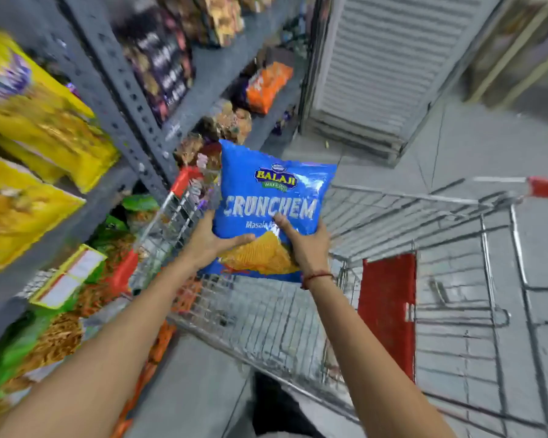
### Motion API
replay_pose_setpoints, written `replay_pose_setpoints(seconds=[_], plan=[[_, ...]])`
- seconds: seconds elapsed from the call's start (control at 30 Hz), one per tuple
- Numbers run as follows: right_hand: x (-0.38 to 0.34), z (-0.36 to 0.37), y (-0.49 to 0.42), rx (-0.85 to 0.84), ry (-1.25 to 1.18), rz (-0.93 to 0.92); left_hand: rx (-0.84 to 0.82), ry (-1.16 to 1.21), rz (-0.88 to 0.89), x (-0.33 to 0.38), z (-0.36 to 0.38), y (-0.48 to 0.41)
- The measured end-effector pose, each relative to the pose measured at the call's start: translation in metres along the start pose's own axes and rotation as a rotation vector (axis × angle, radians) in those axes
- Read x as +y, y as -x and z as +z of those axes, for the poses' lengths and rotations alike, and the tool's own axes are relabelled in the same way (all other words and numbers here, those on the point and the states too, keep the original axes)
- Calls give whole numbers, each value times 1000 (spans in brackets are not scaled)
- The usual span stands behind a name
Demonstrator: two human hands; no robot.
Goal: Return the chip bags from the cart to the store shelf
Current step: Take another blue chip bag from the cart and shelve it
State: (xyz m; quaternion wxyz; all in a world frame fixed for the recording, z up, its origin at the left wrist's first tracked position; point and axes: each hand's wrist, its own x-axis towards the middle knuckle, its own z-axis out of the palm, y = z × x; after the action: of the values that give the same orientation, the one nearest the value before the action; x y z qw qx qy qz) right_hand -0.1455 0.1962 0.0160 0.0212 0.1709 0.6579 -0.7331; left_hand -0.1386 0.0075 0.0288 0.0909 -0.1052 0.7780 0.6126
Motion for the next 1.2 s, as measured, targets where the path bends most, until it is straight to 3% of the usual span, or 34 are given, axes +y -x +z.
replay_pose_setpoints(seconds=[0.27,0.63,1.0,1.2], plan=[[-170,78,44,-186,-155,-341,308,174,382,149,-87,67],[-339,201,185,-504,-258,-738,714,78,768,279,-232,224],[-368,339,359,-898,-290,-861,1173,-20,823,273,-358,403],[-351,398,420,-1019,-255,-871,1305,3,763,247,-405,455]])
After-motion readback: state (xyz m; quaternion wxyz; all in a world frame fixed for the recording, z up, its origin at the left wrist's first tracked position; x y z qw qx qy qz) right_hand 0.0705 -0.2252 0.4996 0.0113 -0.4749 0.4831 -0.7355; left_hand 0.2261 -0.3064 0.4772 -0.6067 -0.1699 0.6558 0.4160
